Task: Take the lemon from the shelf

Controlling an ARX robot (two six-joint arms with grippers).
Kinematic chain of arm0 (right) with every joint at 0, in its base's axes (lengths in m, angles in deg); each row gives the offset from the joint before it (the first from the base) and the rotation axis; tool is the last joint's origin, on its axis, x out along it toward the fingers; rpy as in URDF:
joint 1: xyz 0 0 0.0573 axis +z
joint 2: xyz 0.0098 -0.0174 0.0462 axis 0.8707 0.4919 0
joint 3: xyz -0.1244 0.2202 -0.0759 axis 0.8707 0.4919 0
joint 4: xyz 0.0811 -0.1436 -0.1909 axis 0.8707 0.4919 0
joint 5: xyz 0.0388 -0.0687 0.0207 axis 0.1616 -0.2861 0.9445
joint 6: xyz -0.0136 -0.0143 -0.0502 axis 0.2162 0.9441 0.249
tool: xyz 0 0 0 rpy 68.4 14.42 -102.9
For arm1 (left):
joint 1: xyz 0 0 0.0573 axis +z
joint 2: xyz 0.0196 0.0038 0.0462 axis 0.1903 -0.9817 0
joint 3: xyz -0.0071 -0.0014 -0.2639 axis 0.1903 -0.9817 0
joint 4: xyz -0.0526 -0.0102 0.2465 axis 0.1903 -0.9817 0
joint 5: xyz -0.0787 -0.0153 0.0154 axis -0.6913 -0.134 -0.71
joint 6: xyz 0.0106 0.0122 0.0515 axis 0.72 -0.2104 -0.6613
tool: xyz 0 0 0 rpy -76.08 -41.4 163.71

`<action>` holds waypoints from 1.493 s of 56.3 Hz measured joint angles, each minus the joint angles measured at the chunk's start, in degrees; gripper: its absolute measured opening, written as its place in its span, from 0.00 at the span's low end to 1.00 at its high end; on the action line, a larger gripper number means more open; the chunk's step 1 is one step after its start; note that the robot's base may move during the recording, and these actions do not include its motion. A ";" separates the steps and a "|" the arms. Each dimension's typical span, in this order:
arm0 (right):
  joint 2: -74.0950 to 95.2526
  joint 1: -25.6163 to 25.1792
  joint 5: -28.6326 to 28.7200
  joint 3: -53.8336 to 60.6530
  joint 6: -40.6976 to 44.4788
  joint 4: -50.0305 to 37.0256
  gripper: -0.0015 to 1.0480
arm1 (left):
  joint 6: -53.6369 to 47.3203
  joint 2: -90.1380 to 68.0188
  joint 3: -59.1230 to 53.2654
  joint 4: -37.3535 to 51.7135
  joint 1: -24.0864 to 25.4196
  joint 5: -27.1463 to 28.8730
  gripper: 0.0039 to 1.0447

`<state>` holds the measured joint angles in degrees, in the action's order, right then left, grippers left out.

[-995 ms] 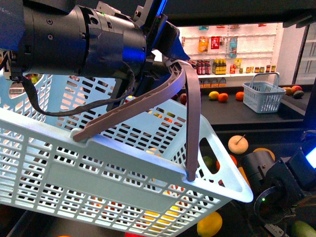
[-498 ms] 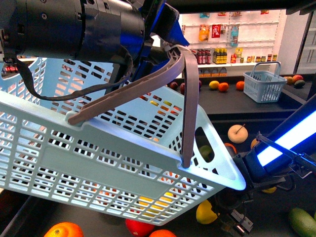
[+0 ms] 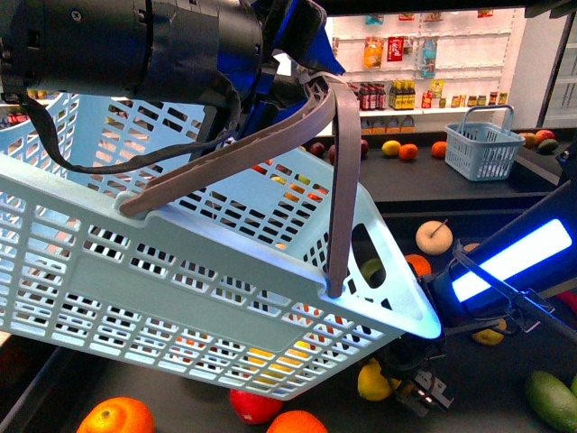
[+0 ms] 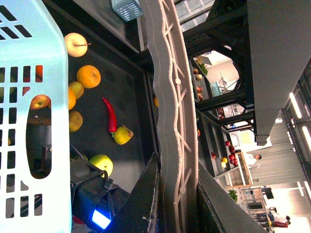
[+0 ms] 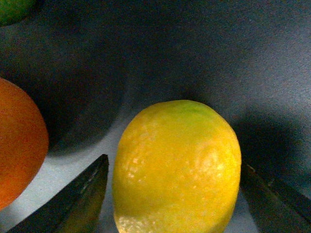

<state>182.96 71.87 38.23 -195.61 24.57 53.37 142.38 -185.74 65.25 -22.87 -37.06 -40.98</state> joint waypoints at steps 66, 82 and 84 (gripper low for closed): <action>-62.88 -7.82 7.65 58.45 34.42 -44.41 0.48 | 0.66 -0.35 0.00 0.00 -0.15 -0.52 0.12; -63.63 -1.64 15.28 57.59 28.89 -42.01 0.48 | 0.81 -0.33 0.02 0.00 -0.15 -0.55 0.12; -63.39 -1.09 15.52 57.59 28.68 -41.94 0.48 | 0.83 -0.33 0.00 0.00 -0.15 -0.55 0.12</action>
<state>119.57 70.78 53.75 -138.01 53.25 11.42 143.21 -186.07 65.25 -22.87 -37.21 -41.52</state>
